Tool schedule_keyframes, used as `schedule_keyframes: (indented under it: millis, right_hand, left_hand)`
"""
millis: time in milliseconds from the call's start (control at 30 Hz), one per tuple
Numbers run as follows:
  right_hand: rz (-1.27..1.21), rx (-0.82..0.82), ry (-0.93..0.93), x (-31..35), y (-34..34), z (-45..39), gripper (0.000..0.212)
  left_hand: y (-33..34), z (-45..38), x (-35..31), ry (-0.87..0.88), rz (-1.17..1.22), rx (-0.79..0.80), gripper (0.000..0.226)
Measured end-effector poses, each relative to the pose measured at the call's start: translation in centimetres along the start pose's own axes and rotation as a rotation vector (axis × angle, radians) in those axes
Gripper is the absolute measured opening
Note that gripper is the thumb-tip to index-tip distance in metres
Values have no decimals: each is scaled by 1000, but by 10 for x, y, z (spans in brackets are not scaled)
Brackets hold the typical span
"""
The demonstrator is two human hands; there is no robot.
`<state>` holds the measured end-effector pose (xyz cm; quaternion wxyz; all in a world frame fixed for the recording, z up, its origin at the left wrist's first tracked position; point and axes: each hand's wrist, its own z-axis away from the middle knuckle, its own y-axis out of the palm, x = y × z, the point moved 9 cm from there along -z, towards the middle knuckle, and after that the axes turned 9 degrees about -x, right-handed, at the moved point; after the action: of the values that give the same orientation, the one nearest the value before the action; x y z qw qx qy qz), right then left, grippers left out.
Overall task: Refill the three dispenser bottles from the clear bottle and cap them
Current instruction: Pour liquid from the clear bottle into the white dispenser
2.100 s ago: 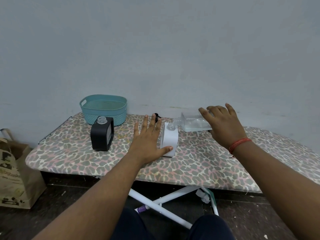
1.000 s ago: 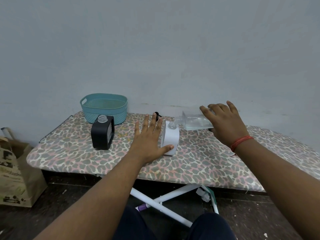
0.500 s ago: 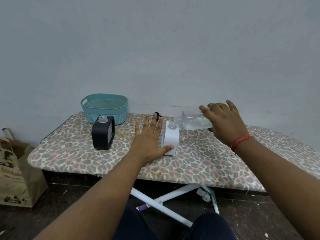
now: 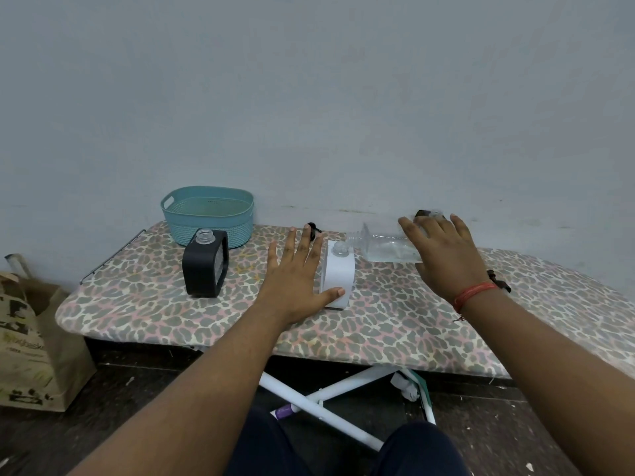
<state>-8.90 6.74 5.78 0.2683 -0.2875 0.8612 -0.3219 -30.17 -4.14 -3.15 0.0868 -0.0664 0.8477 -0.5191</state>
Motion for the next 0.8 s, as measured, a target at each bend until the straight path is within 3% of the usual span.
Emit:
schedule_keyframes:
  millis: [267,533,667,800]
  right_hand:
    - [-171,60,150,6,18,25,83]
    - [-698,-46,630,-8,41,50,69]
    - [-821,-100,791,-11,50,59,59]
    - [-850,-136,923,-15,58,71,71]
  left_hand:
    - [2,2,-1,-4,5,-1,107]
    - [6,9,4,-17,4,8,105]
    - [9,11,6,-22,4,13,104]
    - [11,13,8,-29,20,9,102]
